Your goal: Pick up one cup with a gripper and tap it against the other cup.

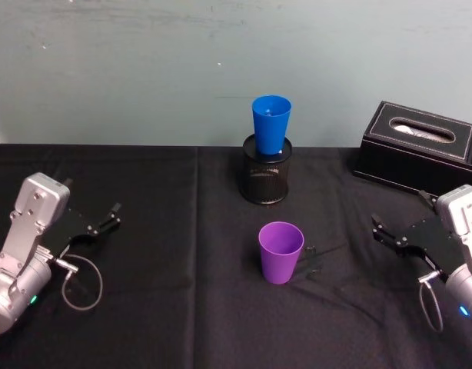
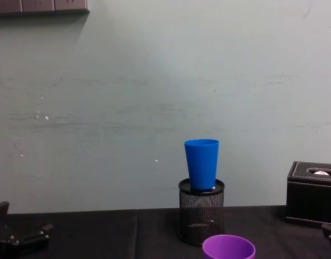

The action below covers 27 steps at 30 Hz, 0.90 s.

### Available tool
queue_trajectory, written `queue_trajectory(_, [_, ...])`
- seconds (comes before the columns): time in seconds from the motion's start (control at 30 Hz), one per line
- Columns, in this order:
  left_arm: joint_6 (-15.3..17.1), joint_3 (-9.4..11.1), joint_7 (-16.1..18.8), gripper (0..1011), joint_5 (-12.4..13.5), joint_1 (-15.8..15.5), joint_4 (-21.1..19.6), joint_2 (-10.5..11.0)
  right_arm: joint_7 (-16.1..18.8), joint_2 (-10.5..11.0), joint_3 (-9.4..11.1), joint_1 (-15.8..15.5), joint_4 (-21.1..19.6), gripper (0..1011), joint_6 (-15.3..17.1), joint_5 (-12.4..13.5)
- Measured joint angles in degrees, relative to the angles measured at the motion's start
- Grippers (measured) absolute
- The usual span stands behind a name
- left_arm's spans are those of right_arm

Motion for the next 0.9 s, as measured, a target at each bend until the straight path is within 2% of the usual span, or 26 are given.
queue_trajectory(0.53, [0.00, 0.00, 0.00, 1011, 0.00, 0.00, 0.00, 0.00, 0.00, 0.00, 0.00, 0.00, 0.00, 1003, 0.00, 0.00])
queue_trajectory(0.63, [0.00, 0.00, 0.00, 1012, 0.00, 0.00, 0.00, 0.00, 2.46, 0.20, 0.53, -0.08, 0.24, 1003, -1.41, 1.12])
queue_trajectory(0.73, [0.00, 0.00, 0.00, 1011, 0.00, 0.00, 0.00, 0.00, 6.31, 0.62, 1.01, -0.29, 0.54, 1003, -2.76, 3.12])
queue_trajectory(0.8, [0.00, 0.00, 0.00, 1011, 0.00, 0.00, 0.00, 0.00, 10.94, 1.33, 1.10, -0.40, 0.67, 1003, -3.55, 5.32])
queue_trajectory(0.83, [0.00, 0.00, 0.00, 1011, 0.00, 0.00, 0.00, 0.00, 14.99, 2.07, 0.97, -0.42, 0.76, 1003, -3.99, 7.12])
queue_trajectory(0.9, [0.00, 0.00, 0.00, 1011, 0.00, 0.00, 0.00, 0.00, 19.80, 2.82, 0.72, -0.37, 0.87, 1003, -4.12, 9.36])
